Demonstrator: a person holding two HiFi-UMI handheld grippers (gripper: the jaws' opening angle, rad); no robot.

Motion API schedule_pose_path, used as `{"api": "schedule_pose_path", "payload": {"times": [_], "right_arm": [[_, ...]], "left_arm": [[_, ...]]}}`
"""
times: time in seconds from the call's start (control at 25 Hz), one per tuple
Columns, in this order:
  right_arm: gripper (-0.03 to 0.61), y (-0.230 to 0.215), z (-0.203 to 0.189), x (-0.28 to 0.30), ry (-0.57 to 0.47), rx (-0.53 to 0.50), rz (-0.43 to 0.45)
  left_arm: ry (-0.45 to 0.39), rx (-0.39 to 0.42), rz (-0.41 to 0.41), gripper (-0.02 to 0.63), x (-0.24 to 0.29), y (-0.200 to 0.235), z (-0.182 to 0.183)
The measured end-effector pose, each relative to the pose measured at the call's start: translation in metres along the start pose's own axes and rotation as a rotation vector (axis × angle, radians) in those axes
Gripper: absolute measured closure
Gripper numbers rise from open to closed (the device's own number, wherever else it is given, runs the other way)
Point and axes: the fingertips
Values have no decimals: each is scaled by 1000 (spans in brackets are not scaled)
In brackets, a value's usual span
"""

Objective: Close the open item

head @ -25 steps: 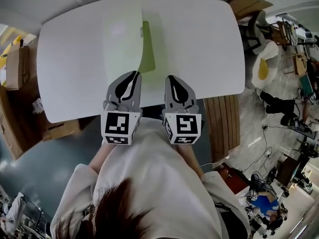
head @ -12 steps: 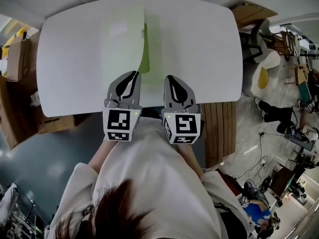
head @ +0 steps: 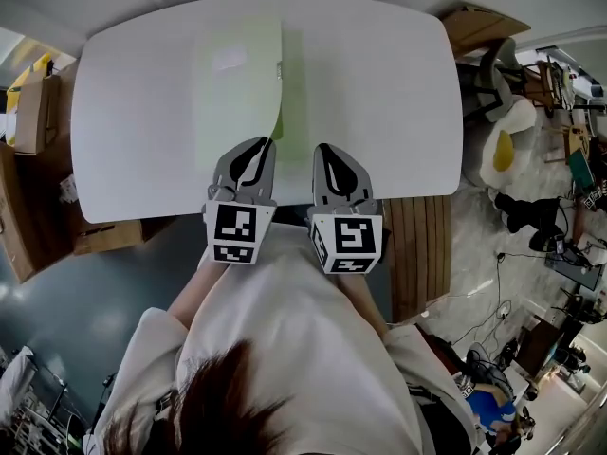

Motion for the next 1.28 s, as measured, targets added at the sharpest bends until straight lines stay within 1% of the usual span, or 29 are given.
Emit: {"api": "schedule_pose_path", "payload": {"times": [0.64,1.28], "right_arm": [[569,-9,-5,-6,3,21,-24],[569,-16,-11,-4,20,17,-35]], "left_arm": [[68,46,-57,581,18,-18,-24],[100,21,-83,575,32,-22,-37]]}}
Point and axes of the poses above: the fingertips, and each gripper's own axes: x forward along the fingers, y to its left, z out of its top, and after that the axes turned 13 degrees about -y, right-handed
